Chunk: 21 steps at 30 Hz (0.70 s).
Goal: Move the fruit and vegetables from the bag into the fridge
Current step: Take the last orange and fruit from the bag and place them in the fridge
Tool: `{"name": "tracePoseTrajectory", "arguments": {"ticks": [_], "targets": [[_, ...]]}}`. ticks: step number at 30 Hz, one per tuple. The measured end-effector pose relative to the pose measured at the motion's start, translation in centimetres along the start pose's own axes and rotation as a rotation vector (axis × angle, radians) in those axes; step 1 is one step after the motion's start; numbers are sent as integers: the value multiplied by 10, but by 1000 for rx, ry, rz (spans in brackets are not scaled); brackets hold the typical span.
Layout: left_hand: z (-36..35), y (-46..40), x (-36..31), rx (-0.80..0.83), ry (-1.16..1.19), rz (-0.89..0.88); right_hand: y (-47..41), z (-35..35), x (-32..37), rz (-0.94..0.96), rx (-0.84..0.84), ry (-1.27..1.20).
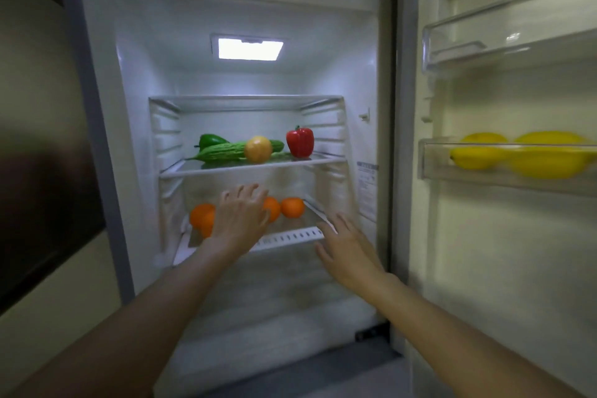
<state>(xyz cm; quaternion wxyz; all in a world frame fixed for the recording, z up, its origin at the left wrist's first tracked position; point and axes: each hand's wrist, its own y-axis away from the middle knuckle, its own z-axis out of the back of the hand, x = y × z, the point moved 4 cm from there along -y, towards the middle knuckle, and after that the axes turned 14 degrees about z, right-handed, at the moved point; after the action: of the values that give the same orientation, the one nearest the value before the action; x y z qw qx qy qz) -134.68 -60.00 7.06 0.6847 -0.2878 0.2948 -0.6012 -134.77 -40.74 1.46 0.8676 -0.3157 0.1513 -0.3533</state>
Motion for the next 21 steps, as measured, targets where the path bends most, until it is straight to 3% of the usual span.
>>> {"name": "tracePoseTrajectory", "arguments": {"ticks": [12,21], "targets": [[85,159,-21,121,37,254,92,60,40,-28,18,-77],[161,261,-132,196,-11,317,224,154,54,167,85,-67]]}}
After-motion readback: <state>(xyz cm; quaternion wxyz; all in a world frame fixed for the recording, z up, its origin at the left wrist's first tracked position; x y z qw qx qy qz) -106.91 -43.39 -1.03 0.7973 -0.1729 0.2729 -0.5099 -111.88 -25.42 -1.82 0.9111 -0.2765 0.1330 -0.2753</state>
